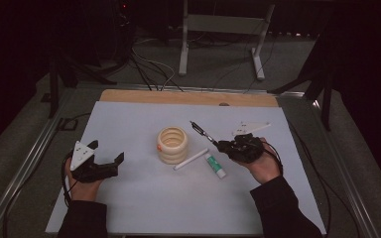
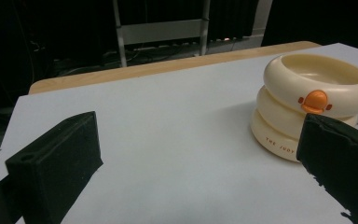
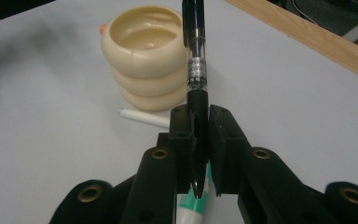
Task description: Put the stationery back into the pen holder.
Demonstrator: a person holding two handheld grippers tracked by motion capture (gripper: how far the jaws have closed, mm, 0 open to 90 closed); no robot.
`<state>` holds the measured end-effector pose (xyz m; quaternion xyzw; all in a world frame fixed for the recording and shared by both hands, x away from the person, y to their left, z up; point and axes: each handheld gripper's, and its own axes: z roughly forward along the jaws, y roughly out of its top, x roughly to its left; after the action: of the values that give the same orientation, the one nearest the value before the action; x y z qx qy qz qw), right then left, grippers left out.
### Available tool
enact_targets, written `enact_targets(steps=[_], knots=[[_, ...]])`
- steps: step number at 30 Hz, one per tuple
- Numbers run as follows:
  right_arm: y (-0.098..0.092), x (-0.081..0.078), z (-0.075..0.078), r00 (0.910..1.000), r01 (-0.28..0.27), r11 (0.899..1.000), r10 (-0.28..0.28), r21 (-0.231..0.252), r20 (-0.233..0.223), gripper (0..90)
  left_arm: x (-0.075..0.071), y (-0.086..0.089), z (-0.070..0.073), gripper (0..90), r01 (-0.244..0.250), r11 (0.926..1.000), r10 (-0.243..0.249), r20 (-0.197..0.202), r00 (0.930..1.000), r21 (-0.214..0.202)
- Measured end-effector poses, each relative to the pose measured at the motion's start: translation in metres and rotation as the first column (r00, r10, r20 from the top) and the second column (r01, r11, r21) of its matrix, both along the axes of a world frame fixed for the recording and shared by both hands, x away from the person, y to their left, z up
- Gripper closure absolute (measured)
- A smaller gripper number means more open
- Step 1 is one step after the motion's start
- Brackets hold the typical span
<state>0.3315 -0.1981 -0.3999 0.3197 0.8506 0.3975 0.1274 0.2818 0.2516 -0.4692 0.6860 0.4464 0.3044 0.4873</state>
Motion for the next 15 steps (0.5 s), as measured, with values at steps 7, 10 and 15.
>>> enact_targets(steps=[7,10,15], knots=[[0.012,0.003,-0.001,0.9999,-0.012,1.000,0.012,-0.010,-0.009,80.8,0.000,0.000,0.000,0.1,-0.003,1.0000,0.003,0.003,1.0000,-0.001],[0.016,0.004,-0.001,0.9998,-0.015,1.000,0.015,-0.011,-0.013,80.9,0.000,0.001,0.000,0.1,-0.003,1.0000,0.003,0.002,1.0000,-0.001],[0.024,0.007,0.000,0.9994,-0.022,1.000,0.022,-0.018,-0.026,80.8,0.000,0.000,0.000,0.1,-0.003,1.0000,0.003,0.004,1.0000,0.000]])
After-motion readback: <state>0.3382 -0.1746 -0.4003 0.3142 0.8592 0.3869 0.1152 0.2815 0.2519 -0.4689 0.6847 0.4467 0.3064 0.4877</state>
